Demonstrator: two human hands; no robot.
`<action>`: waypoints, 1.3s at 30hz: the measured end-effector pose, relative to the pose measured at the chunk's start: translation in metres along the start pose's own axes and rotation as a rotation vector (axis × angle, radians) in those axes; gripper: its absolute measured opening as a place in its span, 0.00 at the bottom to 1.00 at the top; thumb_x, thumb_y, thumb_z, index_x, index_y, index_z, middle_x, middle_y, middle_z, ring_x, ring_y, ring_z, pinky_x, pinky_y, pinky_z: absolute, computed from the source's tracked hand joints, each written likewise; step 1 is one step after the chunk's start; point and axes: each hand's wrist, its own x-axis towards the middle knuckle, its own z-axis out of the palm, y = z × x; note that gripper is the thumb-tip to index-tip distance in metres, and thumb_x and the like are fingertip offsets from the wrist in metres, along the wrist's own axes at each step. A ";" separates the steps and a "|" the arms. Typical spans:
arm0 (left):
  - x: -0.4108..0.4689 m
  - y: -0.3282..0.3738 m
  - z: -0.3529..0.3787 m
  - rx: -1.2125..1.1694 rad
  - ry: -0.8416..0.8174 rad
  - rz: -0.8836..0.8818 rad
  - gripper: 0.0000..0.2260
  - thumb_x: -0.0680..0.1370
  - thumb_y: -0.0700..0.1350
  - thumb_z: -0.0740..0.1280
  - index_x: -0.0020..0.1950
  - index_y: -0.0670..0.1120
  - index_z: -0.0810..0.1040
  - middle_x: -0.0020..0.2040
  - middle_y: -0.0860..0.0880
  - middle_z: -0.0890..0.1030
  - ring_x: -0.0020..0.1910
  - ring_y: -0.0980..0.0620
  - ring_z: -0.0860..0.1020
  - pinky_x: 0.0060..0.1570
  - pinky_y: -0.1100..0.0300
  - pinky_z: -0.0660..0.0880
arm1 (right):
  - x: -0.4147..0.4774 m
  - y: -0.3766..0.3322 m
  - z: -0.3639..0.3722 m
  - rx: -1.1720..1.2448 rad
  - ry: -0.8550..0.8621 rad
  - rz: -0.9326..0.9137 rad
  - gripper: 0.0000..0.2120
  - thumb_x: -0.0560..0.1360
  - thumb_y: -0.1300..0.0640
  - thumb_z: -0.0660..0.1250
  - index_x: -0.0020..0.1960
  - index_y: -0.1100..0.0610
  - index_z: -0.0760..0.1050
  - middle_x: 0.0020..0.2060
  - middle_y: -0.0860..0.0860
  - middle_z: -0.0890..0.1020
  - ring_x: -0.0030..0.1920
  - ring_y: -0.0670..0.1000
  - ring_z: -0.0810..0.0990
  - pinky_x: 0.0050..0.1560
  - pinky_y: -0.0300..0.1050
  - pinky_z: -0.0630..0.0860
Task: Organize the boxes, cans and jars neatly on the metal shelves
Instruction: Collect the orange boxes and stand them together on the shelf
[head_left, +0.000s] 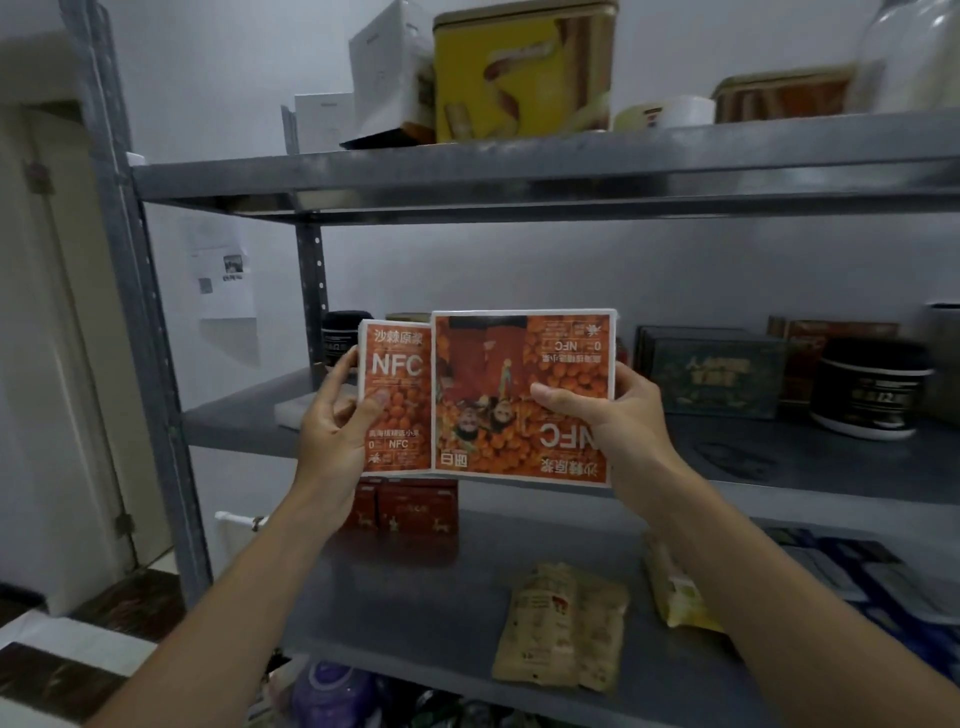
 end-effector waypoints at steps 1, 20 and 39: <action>-0.005 -0.003 0.012 0.000 -0.007 -0.005 0.25 0.77 0.42 0.68 0.72 0.57 0.68 0.51 0.44 0.84 0.48 0.44 0.84 0.43 0.48 0.82 | -0.003 -0.001 -0.013 -0.005 0.011 0.002 0.24 0.63 0.55 0.80 0.56 0.53 0.76 0.45 0.50 0.86 0.41 0.50 0.86 0.37 0.47 0.82; 0.043 -0.095 0.185 -0.127 -0.274 -0.123 0.25 0.75 0.46 0.70 0.71 0.59 0.69 0.56 0.48 0.82 0.51 0.48 0.83 0.49 0.46 0.80 | 0.032 -0.001 -0.144 -0.065 0.311 0.025 0.28 0.62 0.58 0.81 0.59 0.56 0.75 0.45 0.53 0.86 0.41 0.53 0.87 0.42 0.53 0.83; 0.041 -0.140 0.356 -0.059 -0.603 -0.196 0.29 0.77 0.41 0.68 0.74 0.58 0.62 0.58 0.51 0.78 0.53 0.57 0.79 0.47 0.57 0.77 | 0.046 -0.014 -0.287 -0.161 0.463 -0.005 0.22 0.63 0.59 0.80 0.54 0.54 0.78 0.42 0.50 0.87 0.41 0.52 0.87 0.39 0.50 0.82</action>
